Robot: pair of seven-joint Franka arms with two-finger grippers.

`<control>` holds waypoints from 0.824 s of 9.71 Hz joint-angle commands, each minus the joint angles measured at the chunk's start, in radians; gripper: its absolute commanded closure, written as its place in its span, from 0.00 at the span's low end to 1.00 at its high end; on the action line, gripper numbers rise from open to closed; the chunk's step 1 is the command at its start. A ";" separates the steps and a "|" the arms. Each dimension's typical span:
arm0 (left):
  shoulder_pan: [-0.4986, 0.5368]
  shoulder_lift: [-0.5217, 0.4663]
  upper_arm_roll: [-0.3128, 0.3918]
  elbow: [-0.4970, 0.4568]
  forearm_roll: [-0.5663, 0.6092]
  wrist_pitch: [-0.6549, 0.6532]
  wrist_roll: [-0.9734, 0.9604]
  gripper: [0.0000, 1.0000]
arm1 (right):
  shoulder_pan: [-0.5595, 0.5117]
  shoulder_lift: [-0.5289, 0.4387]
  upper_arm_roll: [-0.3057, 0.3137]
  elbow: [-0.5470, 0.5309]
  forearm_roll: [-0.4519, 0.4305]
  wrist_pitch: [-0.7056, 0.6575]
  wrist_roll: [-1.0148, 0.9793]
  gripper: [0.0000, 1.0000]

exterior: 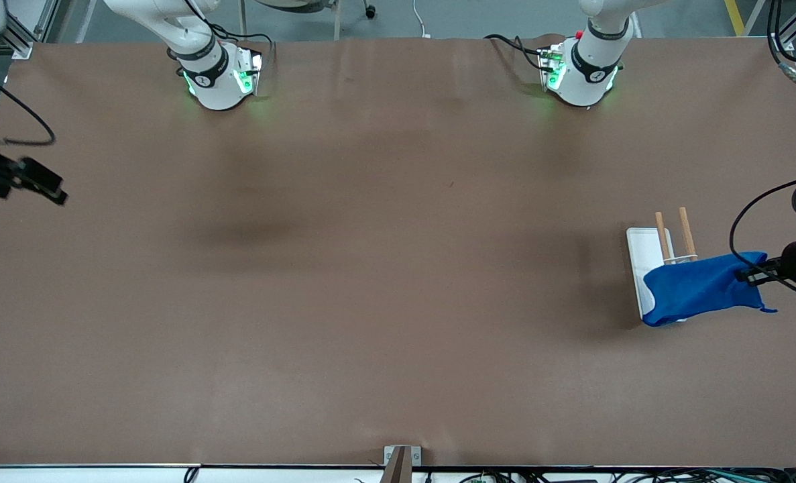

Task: Right arm passes towel to left arm to hang
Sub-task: 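Carry the towel with the left gripper over the dowel rack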

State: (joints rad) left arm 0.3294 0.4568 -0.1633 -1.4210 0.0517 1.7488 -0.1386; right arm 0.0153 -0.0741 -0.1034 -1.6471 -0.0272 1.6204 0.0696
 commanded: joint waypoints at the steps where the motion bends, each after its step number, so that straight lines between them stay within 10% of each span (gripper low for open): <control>1: -0.001 -0.003 -0.008 -0.029 0.019 0.005 -0.001 1.00 | -0.049 0.010 0.013 0.109 -0.005 -0.068 0.007 0.00; 8: 0.046 -0.011 -0.013 -0.047 0.020 -0.115 0.051 1.00 | -0.052 0.034 0.007 0.161 -0.002 -0.090 0.013 0.00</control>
State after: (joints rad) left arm 0.3563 0.4311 -0.1739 -1.4390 0.0534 1.6168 -0.1078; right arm -0.0230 -0.0468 -0.1044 -1.5078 -0.0270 1.5445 0.0800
